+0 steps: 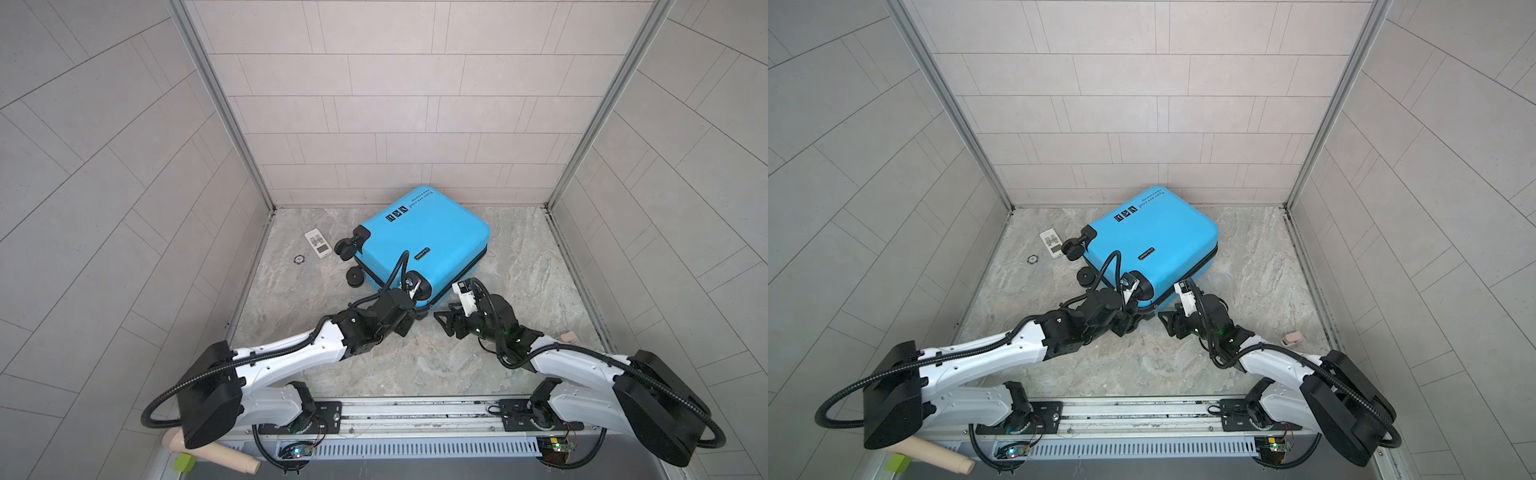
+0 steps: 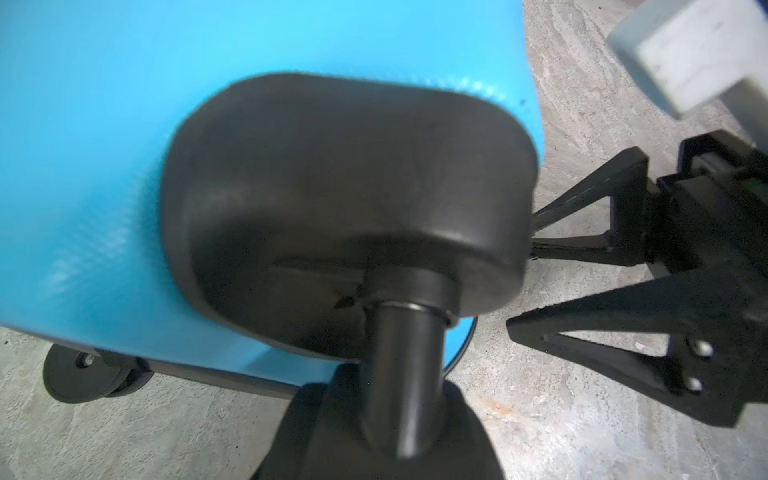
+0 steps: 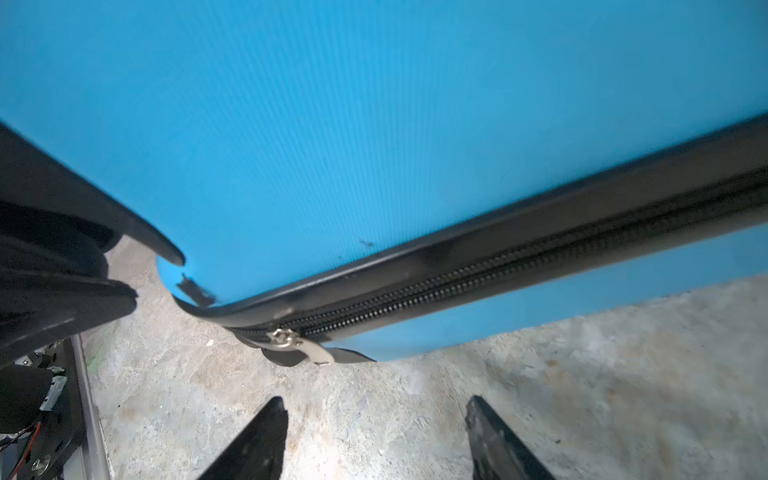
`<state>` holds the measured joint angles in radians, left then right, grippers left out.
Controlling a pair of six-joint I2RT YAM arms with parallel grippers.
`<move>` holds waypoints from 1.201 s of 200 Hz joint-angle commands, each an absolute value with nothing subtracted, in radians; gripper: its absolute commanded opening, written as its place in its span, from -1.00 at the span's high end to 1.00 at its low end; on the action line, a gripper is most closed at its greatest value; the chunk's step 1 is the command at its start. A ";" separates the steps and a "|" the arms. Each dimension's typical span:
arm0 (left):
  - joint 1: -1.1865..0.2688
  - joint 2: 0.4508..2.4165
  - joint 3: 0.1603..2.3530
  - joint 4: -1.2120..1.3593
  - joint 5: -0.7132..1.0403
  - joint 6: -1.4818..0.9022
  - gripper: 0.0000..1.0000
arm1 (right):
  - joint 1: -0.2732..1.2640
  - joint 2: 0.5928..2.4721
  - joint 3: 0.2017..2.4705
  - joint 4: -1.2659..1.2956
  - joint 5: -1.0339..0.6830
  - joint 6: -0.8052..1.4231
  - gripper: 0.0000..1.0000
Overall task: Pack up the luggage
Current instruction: 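Grip the near caster with the left gripper while the right approaches the zipper pull, then close the right gripper on the silver zipper pull while the left holds the caster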
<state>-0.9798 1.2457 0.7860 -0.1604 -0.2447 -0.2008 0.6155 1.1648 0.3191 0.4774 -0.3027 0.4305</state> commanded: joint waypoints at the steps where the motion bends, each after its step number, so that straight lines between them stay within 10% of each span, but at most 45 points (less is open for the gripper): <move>1: -0.973 1.188 0.887 -0.156 -0.342 -0.235 1.00 | 0.620 1.160 0.307 0.588 -0.302 0.401 -0.39; 240: -0.974 1.199 0.969 -0.232 -0.310 -0.247 1.00 | 0.620 1.420 0.369 0.880 -0.467 0.469 0.31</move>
<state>-0.9771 1.2457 0.8810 -0.3447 -0.2436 -0.2016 0.6151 1.4090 0.3309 0.7799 -0.4492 0.4522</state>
